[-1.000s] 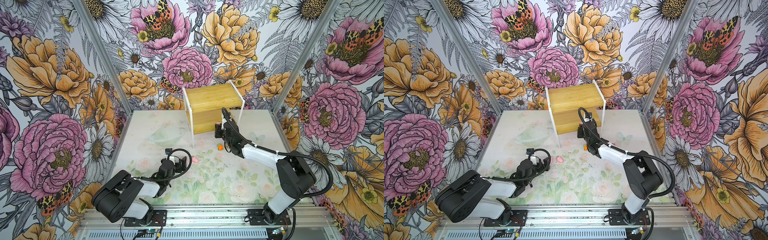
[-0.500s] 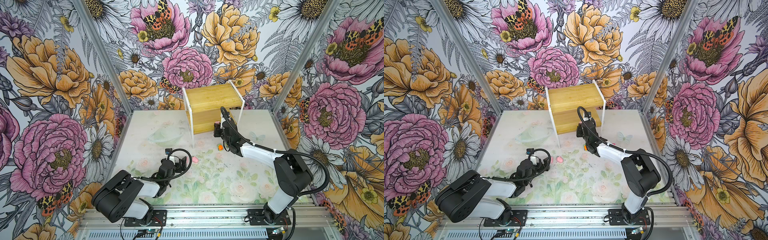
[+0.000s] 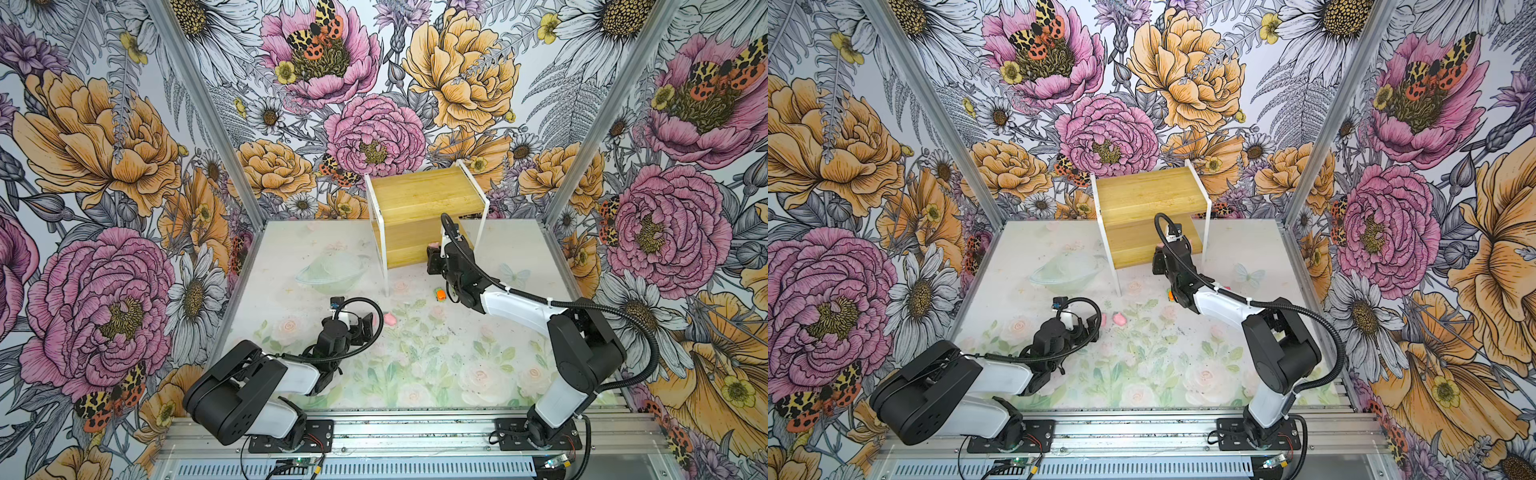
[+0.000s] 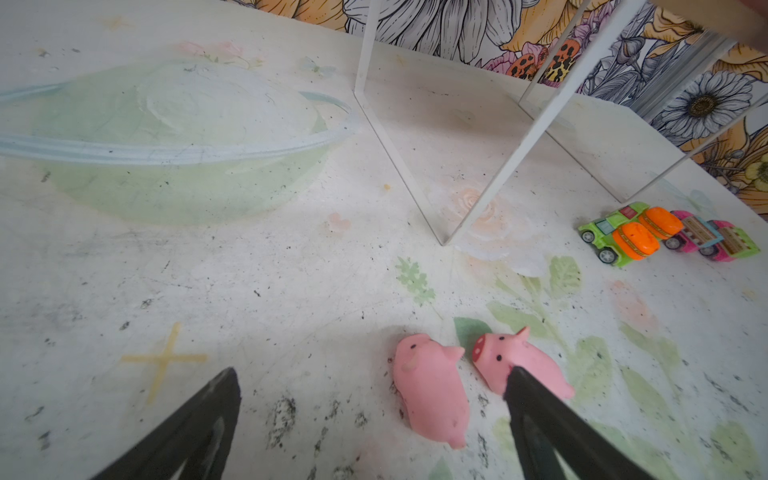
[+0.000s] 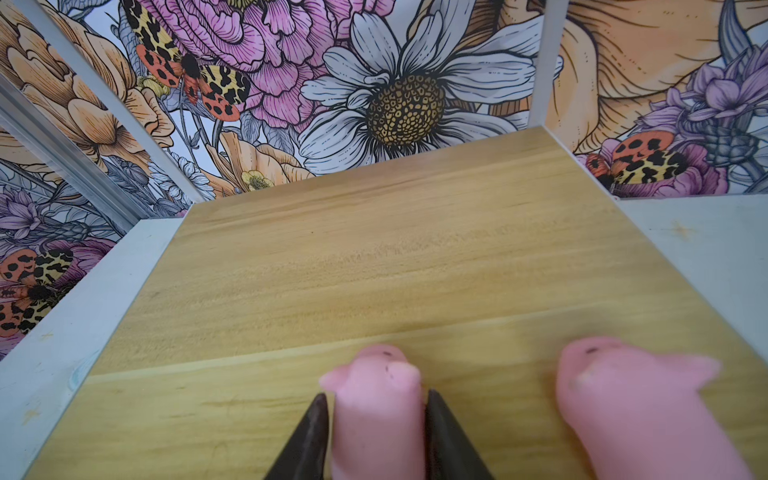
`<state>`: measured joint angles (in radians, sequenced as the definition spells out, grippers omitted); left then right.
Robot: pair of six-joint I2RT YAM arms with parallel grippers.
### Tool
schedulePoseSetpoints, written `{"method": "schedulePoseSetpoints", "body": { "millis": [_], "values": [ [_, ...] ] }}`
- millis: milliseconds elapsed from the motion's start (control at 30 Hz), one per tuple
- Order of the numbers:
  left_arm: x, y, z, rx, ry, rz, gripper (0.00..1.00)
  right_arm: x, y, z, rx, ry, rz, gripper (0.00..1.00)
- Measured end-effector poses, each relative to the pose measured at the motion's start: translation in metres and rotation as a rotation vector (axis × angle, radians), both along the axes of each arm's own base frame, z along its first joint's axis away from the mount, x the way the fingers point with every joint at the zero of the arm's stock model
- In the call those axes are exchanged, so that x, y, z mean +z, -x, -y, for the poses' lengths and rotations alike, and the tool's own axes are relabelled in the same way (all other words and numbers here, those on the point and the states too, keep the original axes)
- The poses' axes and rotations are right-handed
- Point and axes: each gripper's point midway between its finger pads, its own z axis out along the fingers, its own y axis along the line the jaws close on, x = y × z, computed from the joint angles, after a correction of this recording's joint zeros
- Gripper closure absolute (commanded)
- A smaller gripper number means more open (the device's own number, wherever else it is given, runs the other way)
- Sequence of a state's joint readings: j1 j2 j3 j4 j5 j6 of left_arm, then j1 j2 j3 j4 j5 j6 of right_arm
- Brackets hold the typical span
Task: Place and organize the plastic toys onto the shelf
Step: 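Lower the held pig onto the lower shelf board beside the first pig, then open the right gripper and withdraw it from the shelf toward the pigs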
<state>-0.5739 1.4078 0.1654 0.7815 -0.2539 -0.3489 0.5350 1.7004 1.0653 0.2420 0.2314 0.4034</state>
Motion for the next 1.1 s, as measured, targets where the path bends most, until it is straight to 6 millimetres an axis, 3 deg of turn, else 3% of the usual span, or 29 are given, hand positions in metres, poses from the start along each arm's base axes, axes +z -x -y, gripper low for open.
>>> {"method": "schedulePoseSetpoints", "body": {
  "millis": [533, 800, 1100],
  "values": [
    [0.000, 0.000, 0.000, 0.000, 0.000, 0.000, 0.01, 0.001, 0.009, -0.004, 0.023, 0.003, -0.017, 0.45],
    [0.000, 0.000, 0.000, 0.000, -0.001, 0.000, 0.01, -0.004, 0.046, 0.001, 0.075, 0.007, -0.064, 0.44],
    [0.000, 0.000, 0.000, 0.000, 0.000, 0.000, 0.01, -0.026, 0.124, 0.005, 0.267, 0.006, -0.143, 0.43]
  ]
}}
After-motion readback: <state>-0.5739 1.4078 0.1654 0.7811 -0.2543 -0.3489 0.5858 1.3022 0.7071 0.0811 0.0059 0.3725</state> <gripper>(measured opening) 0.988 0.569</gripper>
